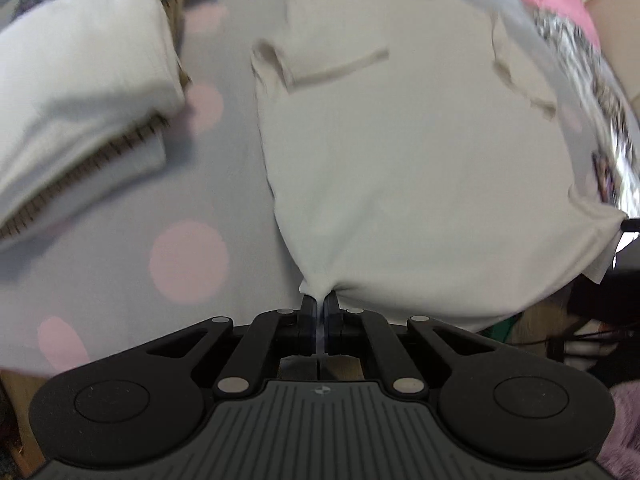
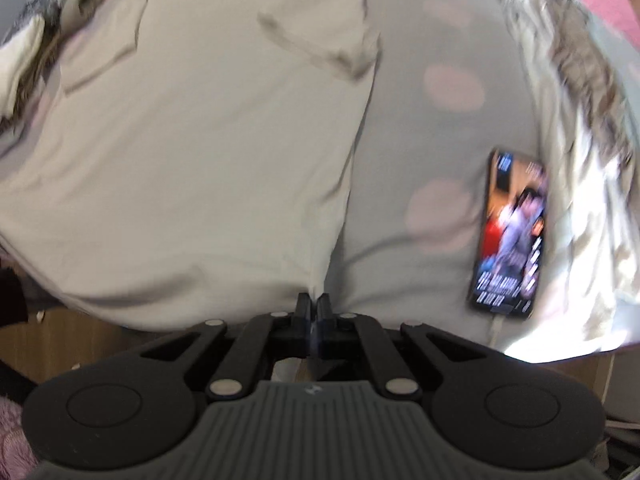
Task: Fold clothes
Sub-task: 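Lift the hem with both tools and carry it toward the collar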
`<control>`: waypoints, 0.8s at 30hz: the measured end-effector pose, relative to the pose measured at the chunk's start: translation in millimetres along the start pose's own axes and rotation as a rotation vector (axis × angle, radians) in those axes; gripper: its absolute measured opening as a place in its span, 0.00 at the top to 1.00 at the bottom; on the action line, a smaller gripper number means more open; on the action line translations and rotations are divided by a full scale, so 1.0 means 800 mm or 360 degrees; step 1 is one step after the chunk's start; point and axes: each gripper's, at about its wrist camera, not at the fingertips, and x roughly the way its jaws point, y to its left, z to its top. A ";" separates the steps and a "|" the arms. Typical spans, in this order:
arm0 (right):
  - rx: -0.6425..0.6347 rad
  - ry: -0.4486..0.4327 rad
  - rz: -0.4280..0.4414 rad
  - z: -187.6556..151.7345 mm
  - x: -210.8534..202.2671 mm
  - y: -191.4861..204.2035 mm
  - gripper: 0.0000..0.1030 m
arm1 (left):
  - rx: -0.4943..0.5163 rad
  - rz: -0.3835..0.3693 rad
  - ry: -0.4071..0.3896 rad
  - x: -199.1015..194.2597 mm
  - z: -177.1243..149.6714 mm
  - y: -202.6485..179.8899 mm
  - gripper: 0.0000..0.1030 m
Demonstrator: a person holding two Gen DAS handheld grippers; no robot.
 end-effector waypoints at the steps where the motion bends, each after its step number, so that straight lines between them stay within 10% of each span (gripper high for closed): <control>1: -0.0008 -0.0028 -0.0026 0.014 -0.005 -0.008 0.97 | -0.0018 -0.0008 -0.0043 -0.004 0.008 0.007 0.99; 24: 0.0101 -0.0283 -0.0201 0.173 0.091 -0.044 0.93 | -0.0002 0.0345 -0.0372 0.086 0.143 0.004 0.88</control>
